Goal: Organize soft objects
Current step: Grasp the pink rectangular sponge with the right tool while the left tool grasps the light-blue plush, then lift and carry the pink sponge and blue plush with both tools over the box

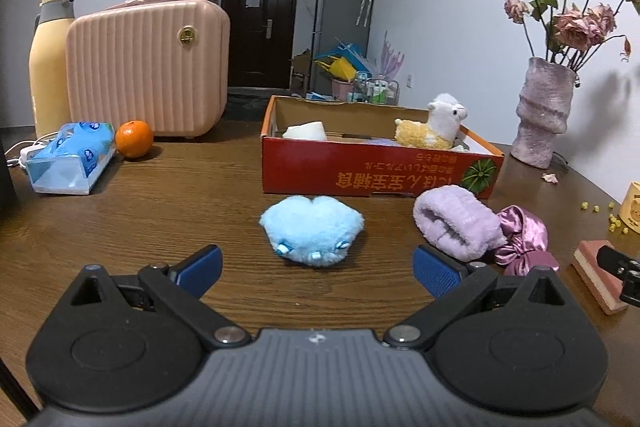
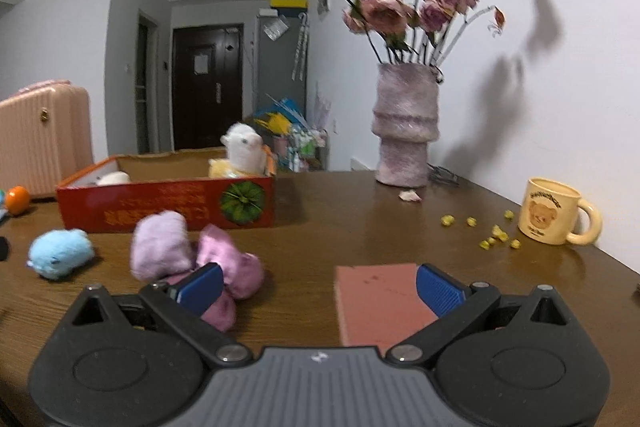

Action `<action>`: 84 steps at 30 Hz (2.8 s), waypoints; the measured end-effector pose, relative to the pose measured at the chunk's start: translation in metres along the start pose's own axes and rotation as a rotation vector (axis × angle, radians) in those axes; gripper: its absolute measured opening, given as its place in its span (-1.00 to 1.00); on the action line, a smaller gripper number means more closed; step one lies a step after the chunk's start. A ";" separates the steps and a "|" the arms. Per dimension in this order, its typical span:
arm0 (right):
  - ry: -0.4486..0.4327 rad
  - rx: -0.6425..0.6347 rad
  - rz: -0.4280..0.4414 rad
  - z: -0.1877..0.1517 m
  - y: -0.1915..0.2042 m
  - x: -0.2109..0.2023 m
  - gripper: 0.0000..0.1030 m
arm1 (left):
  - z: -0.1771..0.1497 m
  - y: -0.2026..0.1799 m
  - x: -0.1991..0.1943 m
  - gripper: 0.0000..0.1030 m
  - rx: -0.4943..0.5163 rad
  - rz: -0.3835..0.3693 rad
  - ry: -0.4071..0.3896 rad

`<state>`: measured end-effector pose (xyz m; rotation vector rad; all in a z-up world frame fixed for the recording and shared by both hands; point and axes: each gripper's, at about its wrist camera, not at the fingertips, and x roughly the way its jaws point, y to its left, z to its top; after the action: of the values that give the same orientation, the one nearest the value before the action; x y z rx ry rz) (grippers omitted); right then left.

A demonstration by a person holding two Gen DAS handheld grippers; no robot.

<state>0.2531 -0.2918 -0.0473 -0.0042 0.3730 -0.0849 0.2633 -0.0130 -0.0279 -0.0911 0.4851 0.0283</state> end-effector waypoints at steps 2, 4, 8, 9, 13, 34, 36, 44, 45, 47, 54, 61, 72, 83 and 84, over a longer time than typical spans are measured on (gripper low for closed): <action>0.028 0.002 -0.013 0.000 -0.006 0.008 1.00 | -0.001 -0.002 -0.001 1.00 0.007 -0.006 0.000; 0.062 -0.001 -0.025 0.000 -0.011 0.017 1.00 | -0.002 -0.004 0.000 1.00 0.017 -0.007 0.009; 0.128 -0.007 -0.033 -0.002 -0.020 0.034 1.00 | -0.003 -0.005 0.002 1.00 0.018 -0.008 0.023; 0.147 -0.005 -0.031 -0.002 -0.023 0.039 1.00 | -0.003 -0.005 0.003 1.00 0.015 -0.006 0.026; 0.205 0.036 -0.015 -0.003 -0.036 0.053 1.00 | -0.003 -0.004 0.004 1.00 0.014 0.000 0.034; 0.198 0.051 -0.002 -0.002 -0.041 0.054 0.34 | -0.001 0.001 0.016 1.00 0.024 0.009 0.059; 0.188 0.048 -0.005 -0.001 -0.041 0.052 0.34 | 0.000 0.003 0.021 1.00 0.033 0.013 0.061; 0.162 0.065 -0.021 0.000 -0.044 0.050 0.34 | 0.008 0.010 0.052 1.00 0.049 0.024 0.093; 0.161 0.065 -0.022 0.000 -0.044 0.050 0.34 | 0.009 0.011 0.056 1.00 0.051 0.025 0.098; 0.158 0.068 -0.025 0.000 -0.044 0.050 0.34 | 0.011 0.012 0.067 1.00 0.051 0.025 0.109; 0.155 0.095 -0.037 0.001 -0.048 0.053 0.34 | 0.020 0.012 0.103 1.00 0.056 0.021 0.161; 0.175 0.113 -0.039 0.003 -0.046 0.064 0.34 | 0.023 0.013 0.128 1.00 0.064 0.023 0.218; 0.189 0.139 -0.093 0.009 -0.034 0.085 0.34 | 0.024 0.016 0.145 0.99 0.063 0.013 0.264; 0.174 0.145 -0.137 0.012 -0.029 0.088 0.34 | 0.024 0.014 0.137 0.37 0.084 0.009 0.228; 0.172 0.147 -0.140 0.012 -0.030 0.088 0.34 | 0.024 0.015 0.137 0.37 0.080 0.011 0.224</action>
<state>0.3367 -0.3288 -0.0678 0.1226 0.5380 -0.2517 0.3948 0.0047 -0.0716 -0.0123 0.7102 0.0097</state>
